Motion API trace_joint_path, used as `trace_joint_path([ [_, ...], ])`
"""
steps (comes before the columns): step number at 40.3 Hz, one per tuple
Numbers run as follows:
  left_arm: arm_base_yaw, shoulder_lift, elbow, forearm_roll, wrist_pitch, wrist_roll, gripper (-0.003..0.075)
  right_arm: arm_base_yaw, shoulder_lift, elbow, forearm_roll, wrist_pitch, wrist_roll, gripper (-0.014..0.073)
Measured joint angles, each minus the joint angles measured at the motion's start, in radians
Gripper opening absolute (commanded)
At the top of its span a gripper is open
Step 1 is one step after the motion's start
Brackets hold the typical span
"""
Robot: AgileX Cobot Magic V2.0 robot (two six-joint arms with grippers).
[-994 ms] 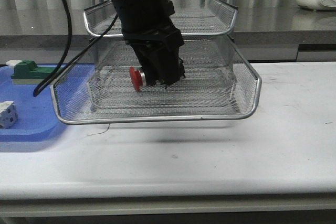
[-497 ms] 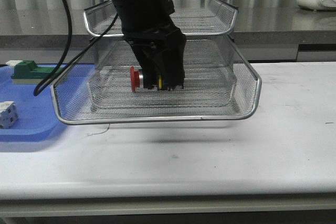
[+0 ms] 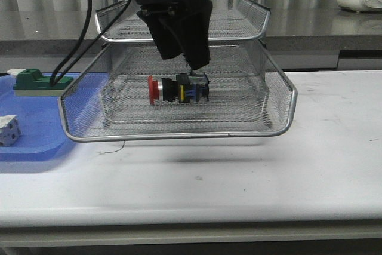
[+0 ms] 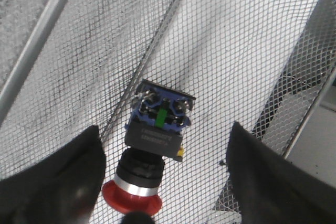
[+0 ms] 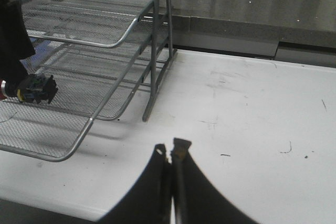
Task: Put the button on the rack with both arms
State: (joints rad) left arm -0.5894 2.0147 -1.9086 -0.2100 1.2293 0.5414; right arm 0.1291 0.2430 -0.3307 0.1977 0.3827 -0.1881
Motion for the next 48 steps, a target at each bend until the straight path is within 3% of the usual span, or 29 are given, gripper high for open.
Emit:
trace_joint_path([
  [11, 0.000, -0.013, -0.002, 0.030, 0.010, -0.079, 0.0059, 0.000, 0.000, 0.000, 0.000, 0.000, 0.000, -0.0060],
  [15, 0.000, -0.039, -0.002, 0.042, 0.012, -0.109, -0.0013, 0.000, 0.000, 0.000, 0.000, 0.000, 0.000, -0.0060],
  [23, 0.000, -0.137, 0.018, 0.103, 0.013, -0.146, -0.0019, 0.000, 0.000, 0.000, 0.000, 0.000, 0.000, -0.0060],
  [32, 0.041, -0.307, 0.205, 0.196, 0.014, -0.237, -0.0019, 0.000, 0.000, 0.000, 0.000, 0.000, 0.000, -0.0060],
  [48, 0.381, -0.678, 0.723, 0.200, -0.017, -0.333, -0.0019, 0.000, 0.000, 0.000, 0.000, 0.000, 0.000, -0.0060],
])
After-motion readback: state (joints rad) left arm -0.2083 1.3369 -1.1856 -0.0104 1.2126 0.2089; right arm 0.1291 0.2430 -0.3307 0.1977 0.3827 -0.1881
